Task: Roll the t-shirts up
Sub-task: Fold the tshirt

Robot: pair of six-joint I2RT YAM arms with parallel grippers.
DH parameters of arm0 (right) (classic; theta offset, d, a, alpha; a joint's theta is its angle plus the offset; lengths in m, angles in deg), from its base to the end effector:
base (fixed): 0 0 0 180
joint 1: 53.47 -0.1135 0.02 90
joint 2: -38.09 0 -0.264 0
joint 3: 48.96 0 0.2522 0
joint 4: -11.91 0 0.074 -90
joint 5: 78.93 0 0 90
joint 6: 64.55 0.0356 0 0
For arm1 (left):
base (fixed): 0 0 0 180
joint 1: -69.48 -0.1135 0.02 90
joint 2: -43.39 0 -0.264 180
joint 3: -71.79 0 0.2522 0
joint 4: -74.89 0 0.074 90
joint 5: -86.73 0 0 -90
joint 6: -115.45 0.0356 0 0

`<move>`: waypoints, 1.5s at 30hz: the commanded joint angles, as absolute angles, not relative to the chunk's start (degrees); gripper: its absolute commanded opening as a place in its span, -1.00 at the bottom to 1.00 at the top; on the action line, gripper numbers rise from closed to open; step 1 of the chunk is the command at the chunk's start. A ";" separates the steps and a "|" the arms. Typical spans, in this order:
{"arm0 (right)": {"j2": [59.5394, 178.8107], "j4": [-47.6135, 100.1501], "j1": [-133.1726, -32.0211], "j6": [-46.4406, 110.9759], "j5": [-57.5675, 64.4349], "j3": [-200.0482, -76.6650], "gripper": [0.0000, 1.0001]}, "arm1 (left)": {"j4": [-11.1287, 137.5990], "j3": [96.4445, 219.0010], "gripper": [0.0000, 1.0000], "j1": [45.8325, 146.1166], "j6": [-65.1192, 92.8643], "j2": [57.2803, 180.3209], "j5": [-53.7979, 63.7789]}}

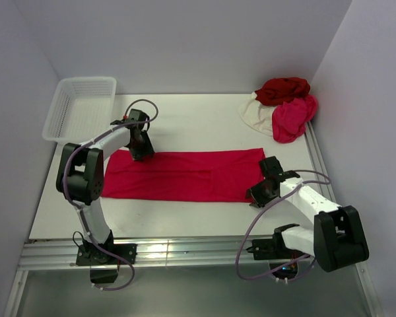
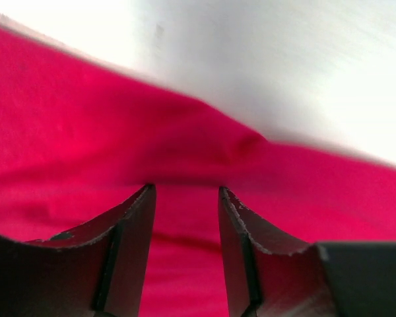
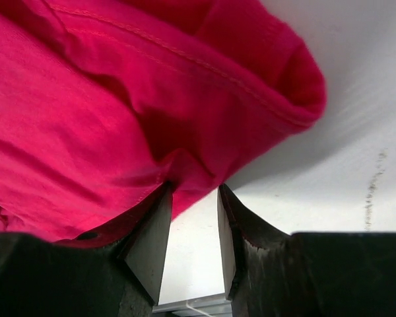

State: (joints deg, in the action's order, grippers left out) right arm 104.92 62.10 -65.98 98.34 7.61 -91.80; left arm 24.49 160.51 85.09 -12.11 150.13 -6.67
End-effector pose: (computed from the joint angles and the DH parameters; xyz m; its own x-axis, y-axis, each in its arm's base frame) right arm 0.1717 0.0403 0.1483 -0.4983 0.8666 -0.0247 0.8294 0.4848 0.2776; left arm 0.3629 -0.0992 0.1864 -0.8609 -0.3913 -0.3252 -0.3497 0.9193 -0.1805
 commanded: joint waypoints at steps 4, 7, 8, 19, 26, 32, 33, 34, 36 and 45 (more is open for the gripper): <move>111.82 60.39 -66.48 98.58 10.72 -95.50 -0.19 | 26.06 160.80 -0.10 82.14 -11.20 154.22 -9.85; 113.85 60.74 -66.21 98.05 10.99 -97.96 -0.19 | 26.76 157.99 -0.09 81.87 -11.11 153.70 -12.41; 115.07 60.83 -66.21 97.79 10.99 -99.01 -0.19 | 26.85 157.19 -0.09 81.87 -11.02 153.52 -13.02; 127.37 60.30 -64.02 94.10 12.22 -109.38 -0.20 | 26.59 142.70 -0.11 83.88 -15.23 144.48 -11.45; 139.24 61.00 -64.37 92.52 11.69 -125.79 -0.22 | 27.55 130.83 -0.09 85.91 -23.41 133.50 -2.75; 151.19 63.29 -66.74 93.30 11.34 -144.24 -0.22 | 28.96 124.58 -0.08 91.52 -31.66 128.48 3.75; 152.86 64.07 -67.18 93.57 11.34 -146.98 -0.22 | 29.05 124.05 -0.07 92.23 -32.98 127.69 5.50; 156.45 64.69 -68.05 93.83 11.34 -149.97 -0.22 | 29.40 123.09 -0.07 93.98 -35.87 126.81 6.39; 162.07 66.53 -69.02 94.27 11.43 -159.19 -0.22 | 29.58 121.69 -0.07 95.40 -41.05 124.00 8.84; 179.84 59.36 -73.68 96.64 5.99 -186.46 -0.26 | 45.03 111.84 0.02 101.72 -79.25 104.23 13.70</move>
State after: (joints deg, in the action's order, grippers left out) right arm 176.46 63.32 -72.63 94.99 8.00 -180.80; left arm 37.38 113.26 99.43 -58.51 110.27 10.97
